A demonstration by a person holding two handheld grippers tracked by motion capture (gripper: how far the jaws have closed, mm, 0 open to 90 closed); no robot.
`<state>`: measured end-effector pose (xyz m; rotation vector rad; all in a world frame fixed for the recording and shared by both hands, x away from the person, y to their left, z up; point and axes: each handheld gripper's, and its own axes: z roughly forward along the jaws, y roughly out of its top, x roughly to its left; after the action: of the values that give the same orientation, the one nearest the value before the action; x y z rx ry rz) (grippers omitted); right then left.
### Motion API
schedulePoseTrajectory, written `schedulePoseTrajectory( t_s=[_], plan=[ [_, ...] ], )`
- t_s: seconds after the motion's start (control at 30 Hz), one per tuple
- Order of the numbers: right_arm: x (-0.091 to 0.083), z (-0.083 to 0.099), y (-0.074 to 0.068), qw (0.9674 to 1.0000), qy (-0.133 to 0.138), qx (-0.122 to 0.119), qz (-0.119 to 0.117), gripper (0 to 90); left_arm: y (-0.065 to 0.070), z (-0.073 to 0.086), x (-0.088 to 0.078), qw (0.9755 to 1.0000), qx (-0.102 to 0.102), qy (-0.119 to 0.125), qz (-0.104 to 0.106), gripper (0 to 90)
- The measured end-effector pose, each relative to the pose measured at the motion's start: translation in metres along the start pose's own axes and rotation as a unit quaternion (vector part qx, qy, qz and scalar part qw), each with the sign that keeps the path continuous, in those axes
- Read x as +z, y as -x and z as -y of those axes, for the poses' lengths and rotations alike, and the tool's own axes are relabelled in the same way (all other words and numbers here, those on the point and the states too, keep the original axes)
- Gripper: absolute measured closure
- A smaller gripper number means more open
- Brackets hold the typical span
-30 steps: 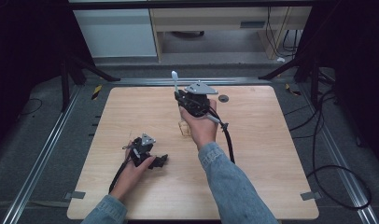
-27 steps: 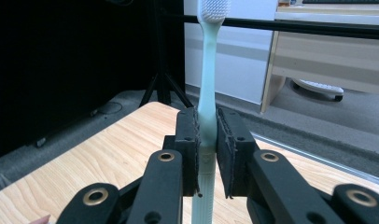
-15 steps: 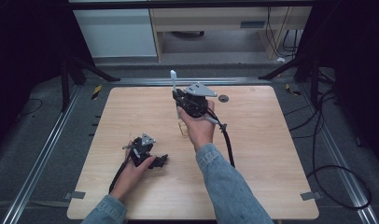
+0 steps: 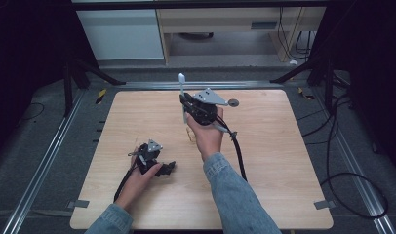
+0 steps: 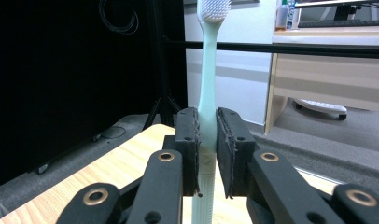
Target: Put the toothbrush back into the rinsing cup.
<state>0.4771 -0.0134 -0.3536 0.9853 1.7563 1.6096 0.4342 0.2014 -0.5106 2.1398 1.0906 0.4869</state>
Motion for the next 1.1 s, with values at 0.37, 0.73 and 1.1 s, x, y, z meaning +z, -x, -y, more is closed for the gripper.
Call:
schedulePoseTrajectory(
  t_s=[0.37, 0.73, 1.1],
  plan=[
    [0.0, 0.004, -0.001, 0.9998, 0.017, -0.005, 0.001, 79.2, 0.0, 0.0, 0.0, 1.0, 0.0, 0.0, 0.0, 0.0],
    [0.0, 0.011, -0.003, 0.9989, 0.047, -0.007, 0.003, 79.2, 0.0, 0.0, 0.0, 1.0, -0.001, 0.0, 0.001, 0.0],
    [-0.004, 0.026, -0.002, 0.9984, 0.051, -0.016, 0.018, 79.2, 0.0, 0.0, 0.0, 1.0, 0.001, -0.001, 0.001, 0.0]
  ],
)
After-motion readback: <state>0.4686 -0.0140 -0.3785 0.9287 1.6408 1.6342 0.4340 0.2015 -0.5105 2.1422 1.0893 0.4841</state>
